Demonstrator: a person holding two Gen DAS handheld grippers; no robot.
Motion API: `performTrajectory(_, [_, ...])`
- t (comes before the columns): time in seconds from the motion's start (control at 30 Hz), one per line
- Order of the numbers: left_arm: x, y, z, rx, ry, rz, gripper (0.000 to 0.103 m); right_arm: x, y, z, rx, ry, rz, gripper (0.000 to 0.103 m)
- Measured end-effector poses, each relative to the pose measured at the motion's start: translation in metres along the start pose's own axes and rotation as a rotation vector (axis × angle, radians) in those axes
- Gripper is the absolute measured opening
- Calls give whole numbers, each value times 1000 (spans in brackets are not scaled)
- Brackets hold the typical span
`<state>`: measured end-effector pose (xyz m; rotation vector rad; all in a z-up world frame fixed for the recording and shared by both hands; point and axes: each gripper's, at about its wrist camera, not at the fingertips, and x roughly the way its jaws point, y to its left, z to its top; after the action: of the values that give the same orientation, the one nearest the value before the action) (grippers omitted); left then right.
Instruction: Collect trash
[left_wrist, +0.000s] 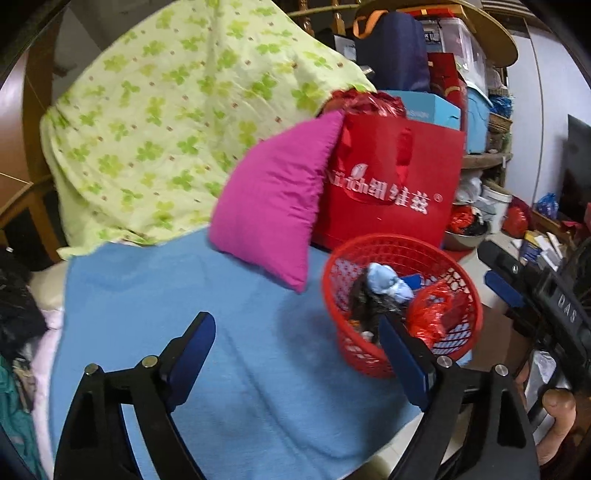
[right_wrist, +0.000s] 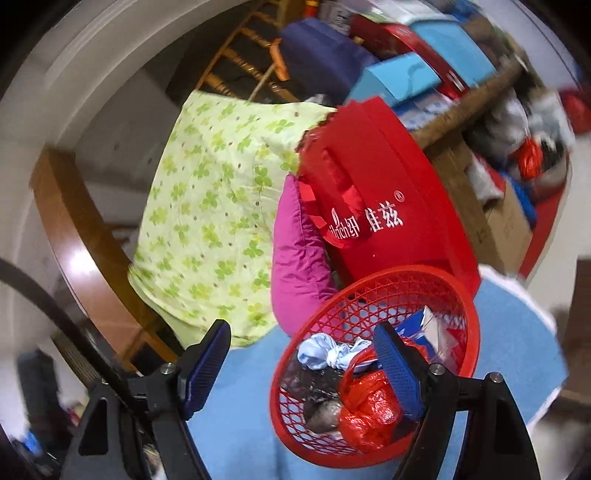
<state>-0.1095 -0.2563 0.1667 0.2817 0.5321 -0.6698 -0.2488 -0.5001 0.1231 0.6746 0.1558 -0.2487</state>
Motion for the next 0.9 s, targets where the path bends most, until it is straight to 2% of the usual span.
performTrajectory(0.27, [-28,19,-4,-4,-43,81,93,-28,33,-14,-147,14,-46,83])
performTrajectory(0.37, [-35,24,-8,-3,-51,91,93,-40,48,-15,-206,24,-66,83])
performTrajectory(0.9, [-68,37,-17,-16,-78,138,94,-86,108,-15,-346,50,-136,84])
